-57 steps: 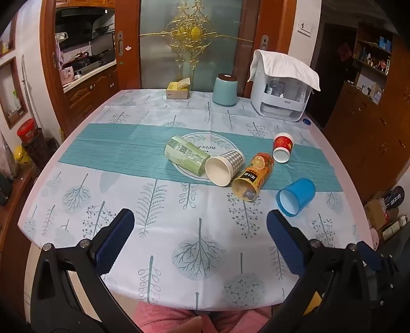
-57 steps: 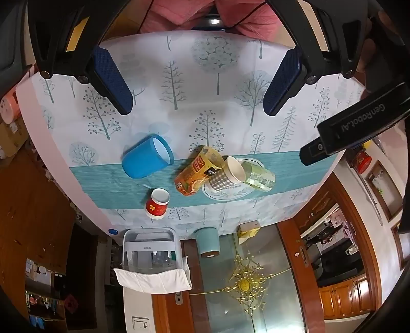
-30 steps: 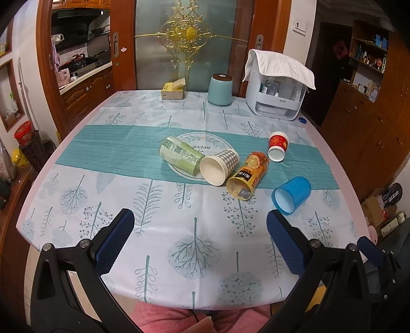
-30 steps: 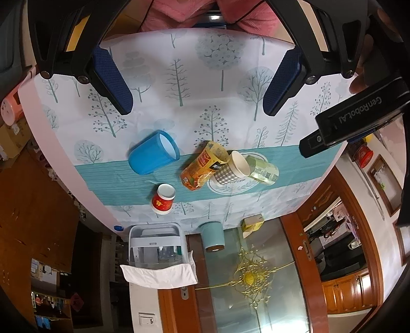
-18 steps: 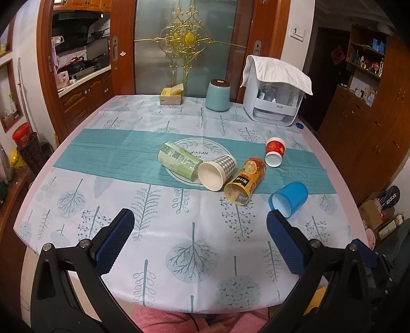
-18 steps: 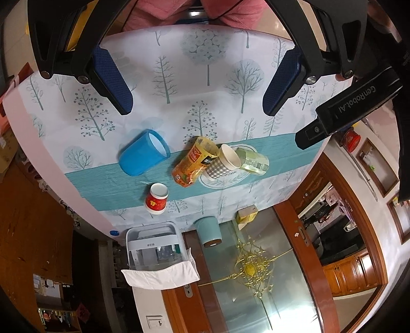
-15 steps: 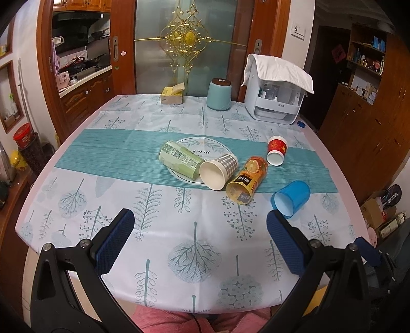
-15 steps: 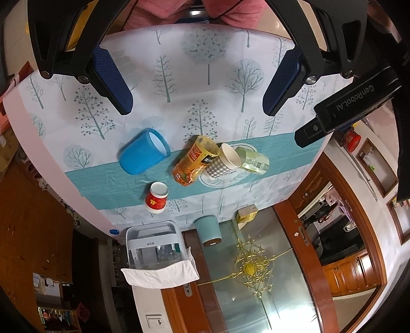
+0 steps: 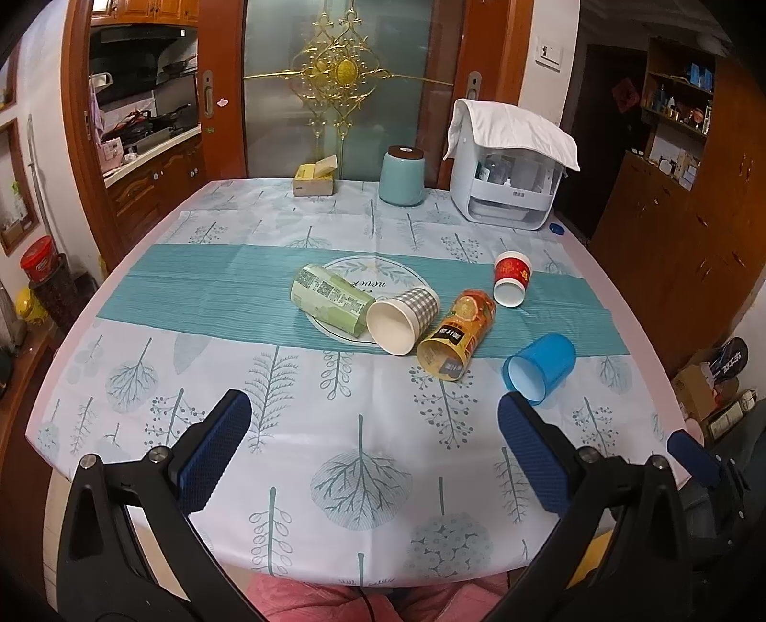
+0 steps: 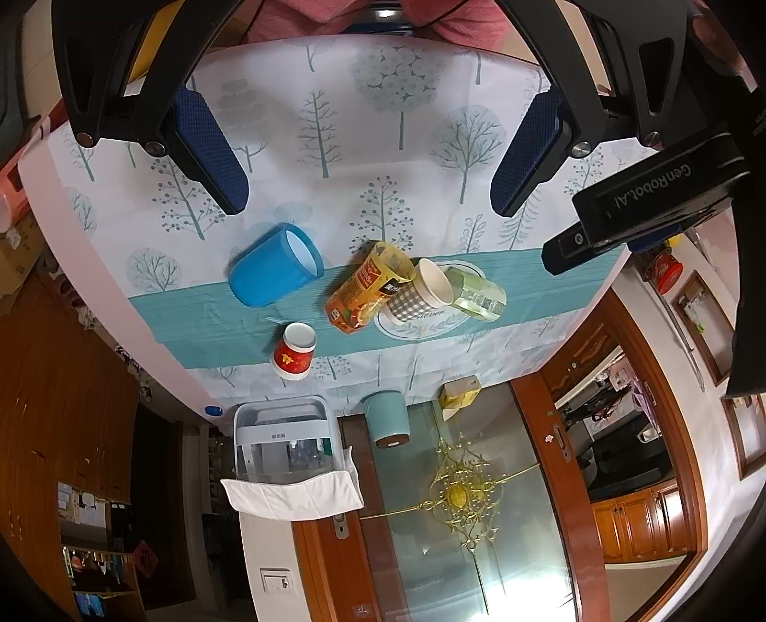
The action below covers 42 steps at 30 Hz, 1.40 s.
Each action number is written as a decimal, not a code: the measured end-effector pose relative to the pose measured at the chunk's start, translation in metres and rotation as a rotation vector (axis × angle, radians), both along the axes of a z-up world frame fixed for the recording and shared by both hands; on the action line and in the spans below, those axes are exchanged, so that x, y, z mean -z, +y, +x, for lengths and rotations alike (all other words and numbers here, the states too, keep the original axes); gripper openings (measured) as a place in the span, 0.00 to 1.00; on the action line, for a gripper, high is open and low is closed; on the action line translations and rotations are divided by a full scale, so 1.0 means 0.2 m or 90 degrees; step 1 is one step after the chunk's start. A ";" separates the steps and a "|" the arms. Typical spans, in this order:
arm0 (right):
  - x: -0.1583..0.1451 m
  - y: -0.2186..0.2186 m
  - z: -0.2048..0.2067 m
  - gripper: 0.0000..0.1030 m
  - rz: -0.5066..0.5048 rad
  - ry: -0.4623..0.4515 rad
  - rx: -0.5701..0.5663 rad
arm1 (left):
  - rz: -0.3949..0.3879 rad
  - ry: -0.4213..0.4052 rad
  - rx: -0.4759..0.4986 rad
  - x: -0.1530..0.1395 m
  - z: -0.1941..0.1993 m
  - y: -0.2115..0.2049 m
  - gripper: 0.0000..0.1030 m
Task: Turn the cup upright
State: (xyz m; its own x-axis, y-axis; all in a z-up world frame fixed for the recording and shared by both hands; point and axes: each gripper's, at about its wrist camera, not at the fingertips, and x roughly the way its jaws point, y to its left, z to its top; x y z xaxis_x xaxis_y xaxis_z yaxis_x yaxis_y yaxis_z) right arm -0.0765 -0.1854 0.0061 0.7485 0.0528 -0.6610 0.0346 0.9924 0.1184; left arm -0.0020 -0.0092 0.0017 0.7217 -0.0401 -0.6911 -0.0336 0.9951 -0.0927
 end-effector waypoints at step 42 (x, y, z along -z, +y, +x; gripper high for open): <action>0.20 0.05 0.33 1.00 -0.379 0.030 -0.335 | -0.130 0.094 -0.059 0.28 0.26 0.39 0.99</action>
